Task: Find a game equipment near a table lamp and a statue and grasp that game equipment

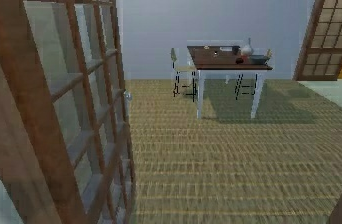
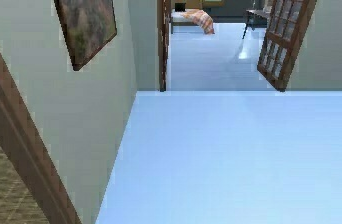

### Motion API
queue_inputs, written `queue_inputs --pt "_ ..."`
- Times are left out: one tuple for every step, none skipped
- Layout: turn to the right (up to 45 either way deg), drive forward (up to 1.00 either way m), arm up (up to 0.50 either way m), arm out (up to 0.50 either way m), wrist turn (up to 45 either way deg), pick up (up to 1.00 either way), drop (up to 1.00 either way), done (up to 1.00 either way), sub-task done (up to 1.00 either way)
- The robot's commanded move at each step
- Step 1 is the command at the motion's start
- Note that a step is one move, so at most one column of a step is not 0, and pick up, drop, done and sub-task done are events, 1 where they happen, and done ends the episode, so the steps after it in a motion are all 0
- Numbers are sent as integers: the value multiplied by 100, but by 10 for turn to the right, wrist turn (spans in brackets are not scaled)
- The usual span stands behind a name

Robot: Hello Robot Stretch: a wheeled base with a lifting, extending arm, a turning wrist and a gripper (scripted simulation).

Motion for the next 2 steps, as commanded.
queue_inputs --pt "0 100 0 0 0 0 0 0 0" --pt "0 35 0 0 0 0 0 0 0"
